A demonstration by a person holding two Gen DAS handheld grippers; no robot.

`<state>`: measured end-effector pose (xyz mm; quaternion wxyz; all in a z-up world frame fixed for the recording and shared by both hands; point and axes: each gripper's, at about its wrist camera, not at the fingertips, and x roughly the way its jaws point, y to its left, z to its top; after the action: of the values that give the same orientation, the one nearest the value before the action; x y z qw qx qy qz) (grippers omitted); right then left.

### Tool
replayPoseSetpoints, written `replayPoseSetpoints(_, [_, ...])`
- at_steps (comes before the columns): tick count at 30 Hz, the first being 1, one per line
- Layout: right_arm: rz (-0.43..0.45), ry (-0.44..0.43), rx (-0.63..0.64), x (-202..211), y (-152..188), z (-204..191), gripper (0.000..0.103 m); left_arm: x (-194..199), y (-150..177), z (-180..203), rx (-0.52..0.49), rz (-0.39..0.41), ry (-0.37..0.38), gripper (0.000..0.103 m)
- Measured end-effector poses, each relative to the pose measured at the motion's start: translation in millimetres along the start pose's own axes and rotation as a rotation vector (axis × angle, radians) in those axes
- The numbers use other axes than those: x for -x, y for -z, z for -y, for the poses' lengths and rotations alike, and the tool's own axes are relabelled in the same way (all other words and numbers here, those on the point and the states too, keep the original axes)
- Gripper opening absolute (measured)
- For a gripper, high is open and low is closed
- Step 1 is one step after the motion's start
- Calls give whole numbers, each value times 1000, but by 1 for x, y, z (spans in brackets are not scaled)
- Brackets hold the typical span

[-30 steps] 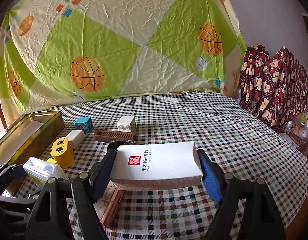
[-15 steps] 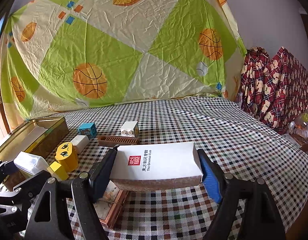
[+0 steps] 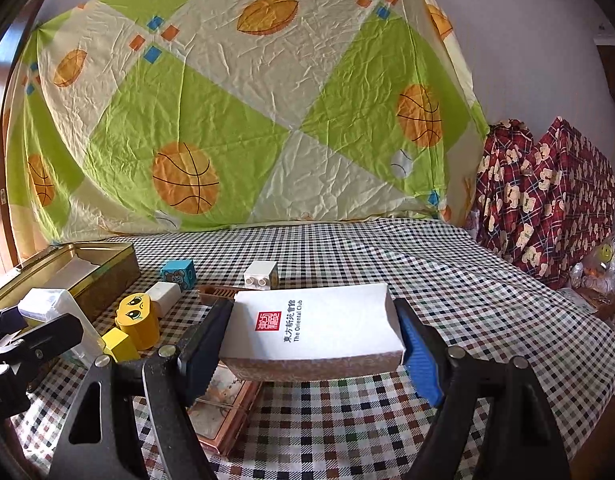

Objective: Organize rigid objects
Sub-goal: 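Carry the white box and clear plastic box with both grippers toward the gold tin tray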

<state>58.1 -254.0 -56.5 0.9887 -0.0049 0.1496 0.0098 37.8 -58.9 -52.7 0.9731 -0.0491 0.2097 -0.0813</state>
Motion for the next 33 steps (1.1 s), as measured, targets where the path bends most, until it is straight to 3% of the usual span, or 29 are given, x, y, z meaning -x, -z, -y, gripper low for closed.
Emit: replayPoseSetpoints(33, [123,-6,6,21,4,2,81,19,3,-3,-25,120,-20,83])
